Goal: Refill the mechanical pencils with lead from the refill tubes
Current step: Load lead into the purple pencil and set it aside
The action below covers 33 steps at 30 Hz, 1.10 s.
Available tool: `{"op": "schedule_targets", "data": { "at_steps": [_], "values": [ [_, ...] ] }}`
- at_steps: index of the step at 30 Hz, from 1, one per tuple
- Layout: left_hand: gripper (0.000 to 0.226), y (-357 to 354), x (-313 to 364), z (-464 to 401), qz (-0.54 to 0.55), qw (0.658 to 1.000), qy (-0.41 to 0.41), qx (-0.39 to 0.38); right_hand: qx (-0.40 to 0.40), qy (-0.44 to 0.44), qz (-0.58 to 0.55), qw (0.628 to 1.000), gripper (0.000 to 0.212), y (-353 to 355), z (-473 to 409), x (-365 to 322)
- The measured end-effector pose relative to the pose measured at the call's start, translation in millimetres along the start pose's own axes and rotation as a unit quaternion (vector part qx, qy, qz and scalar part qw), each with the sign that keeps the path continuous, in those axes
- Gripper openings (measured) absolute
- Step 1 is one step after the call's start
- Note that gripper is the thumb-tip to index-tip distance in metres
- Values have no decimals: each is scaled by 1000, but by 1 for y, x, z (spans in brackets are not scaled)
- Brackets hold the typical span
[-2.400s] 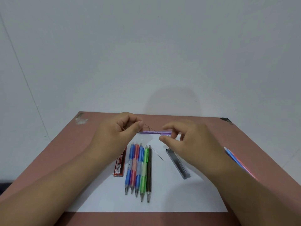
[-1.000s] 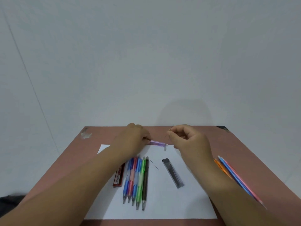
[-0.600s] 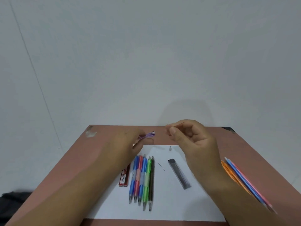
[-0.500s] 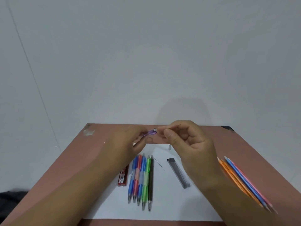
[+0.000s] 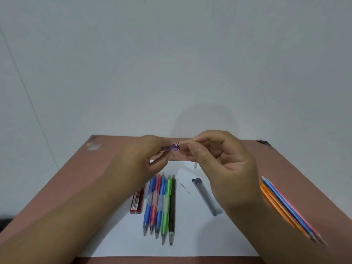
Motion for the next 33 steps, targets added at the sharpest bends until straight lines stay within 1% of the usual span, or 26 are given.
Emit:
{"op": "schedule_targets", "data": {
  "at_steps": [4, 8, 12, 18, 21, 24, 27, 33],
  "values": [
    [26, 2, 0, -1, -9, 1000, -6, 10, 3, 6, 11, 1000, 10, 0, 0, 0],
    [29, 2, 1, 0, -14, 1000, -7, 3, -1, 11, 17, 1000, 11, 1, 0, 1],
    [32, 0, 1, -1, -12, 1000, -5, -3, -12, 15, 47, 999, 12, 1, 0, 2],
    [22, 3, 2, 0, -28, 999, -22, 21, -16, 18, 83, 996, 14, 2, 2, 3],
    [21, 3, 2, 0, -29, 999, -24, 26, -27, 21, 102, 994, 16, 2, 2, 4],
    [24, 2, 2, 0, -23, 999, -27, 22, -33, 28, 129, 991, 16, 4, 2, 5],
    [19, 0, 3, 1, -18, 999, -31, 18, -45, 34, 158, 986, 17, 5, 1, 6],
    [23, -6, -3, 1, -4, 1000, -10, -10, -42, 32, 180, 982, 18, 6, 0, 9]
  ]
}}
Point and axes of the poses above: each hand's wrist, its own z-axis away from the middle knuckle, its own y-axis out of the back of the hand, x = y × z, the point moved 6 cm from there along -z, towards the middle knuckle, and after that the axes turned 13 degrees about y, right-handed, at the moved point
